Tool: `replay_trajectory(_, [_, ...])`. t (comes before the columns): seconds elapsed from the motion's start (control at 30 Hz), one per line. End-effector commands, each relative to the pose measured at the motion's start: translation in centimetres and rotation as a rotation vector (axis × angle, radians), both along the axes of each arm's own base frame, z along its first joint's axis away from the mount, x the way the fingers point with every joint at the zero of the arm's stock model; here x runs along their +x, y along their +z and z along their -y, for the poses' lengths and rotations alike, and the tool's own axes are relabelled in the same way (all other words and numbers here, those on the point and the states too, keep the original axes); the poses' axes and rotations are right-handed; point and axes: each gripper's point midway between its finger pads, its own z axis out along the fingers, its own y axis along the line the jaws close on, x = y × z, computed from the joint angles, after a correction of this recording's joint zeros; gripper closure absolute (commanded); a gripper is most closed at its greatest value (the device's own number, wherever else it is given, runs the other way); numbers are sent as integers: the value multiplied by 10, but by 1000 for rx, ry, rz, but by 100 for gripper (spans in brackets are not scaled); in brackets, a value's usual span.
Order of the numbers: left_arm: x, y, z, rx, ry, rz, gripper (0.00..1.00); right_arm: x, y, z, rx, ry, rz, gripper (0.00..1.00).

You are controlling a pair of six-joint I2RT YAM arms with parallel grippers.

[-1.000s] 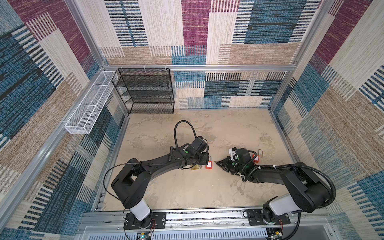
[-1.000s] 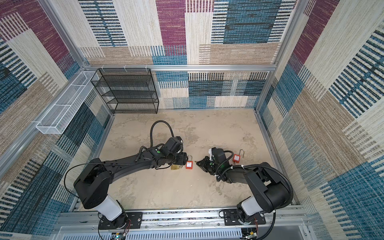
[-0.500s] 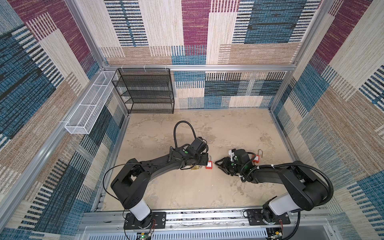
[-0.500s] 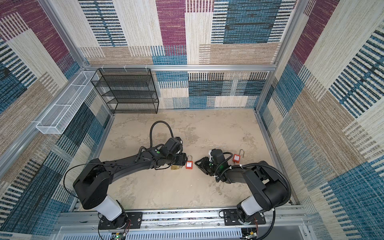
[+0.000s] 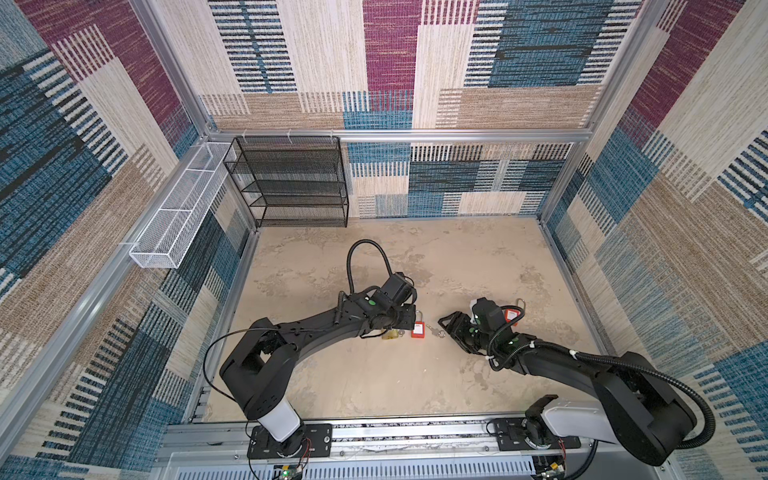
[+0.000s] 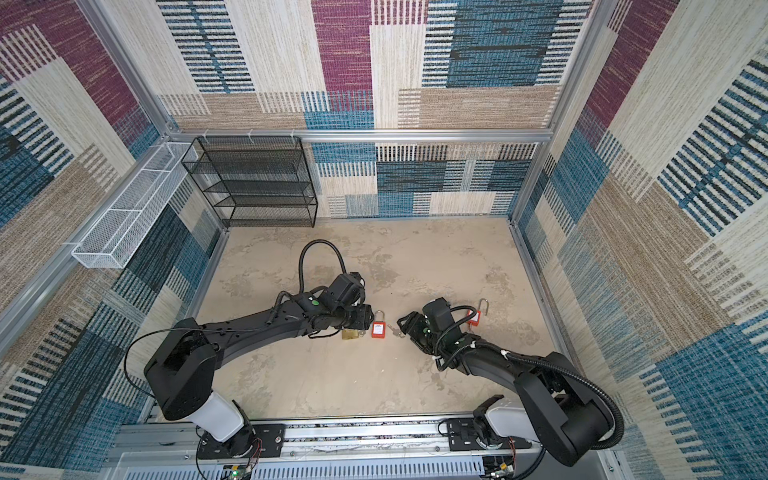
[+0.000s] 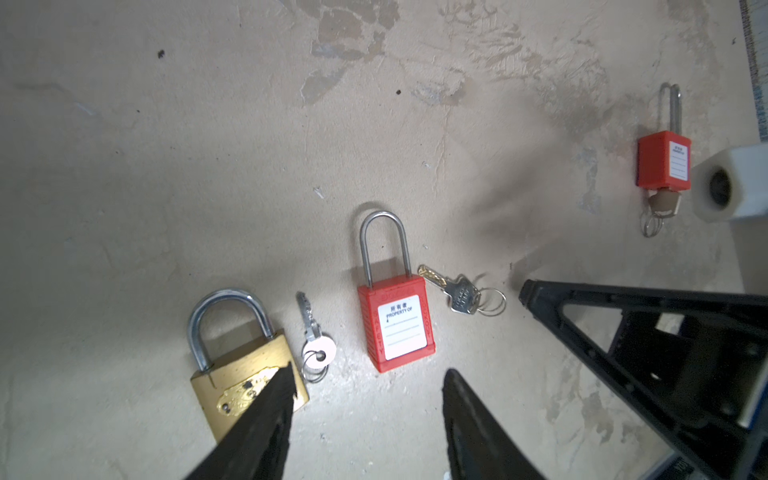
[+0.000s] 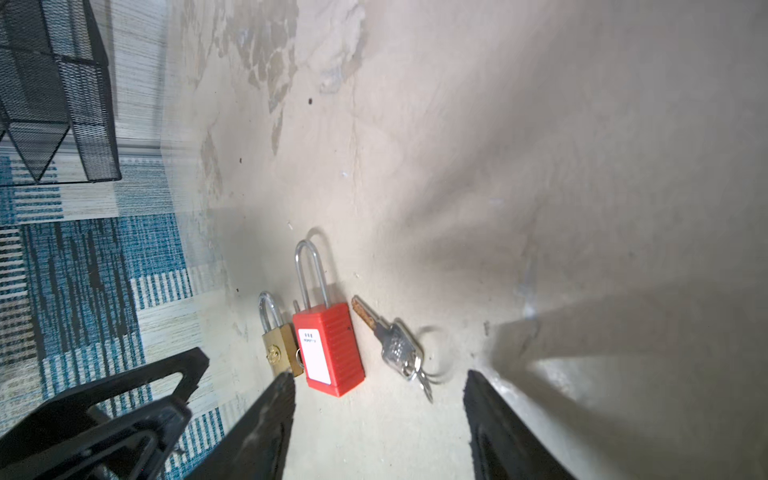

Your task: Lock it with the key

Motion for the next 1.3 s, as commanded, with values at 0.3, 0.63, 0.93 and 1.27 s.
replay_trajectory(0.3, [0,3,-12,31,28,14,41,27,17,-7,16,73,72,32])
replay_trajectory(0.63, [0,2,-9,26,22,10,42,29,16,-18,64,148,65,32])
replay_trajectory(0.93, [0,-2,-8,31,23,-7,43,22,11,-23,97,174,49,32])
replay_trajectory(1.27, [2,-1,-6,42,17,-8,44,6,8,-30,166,227,43,33])
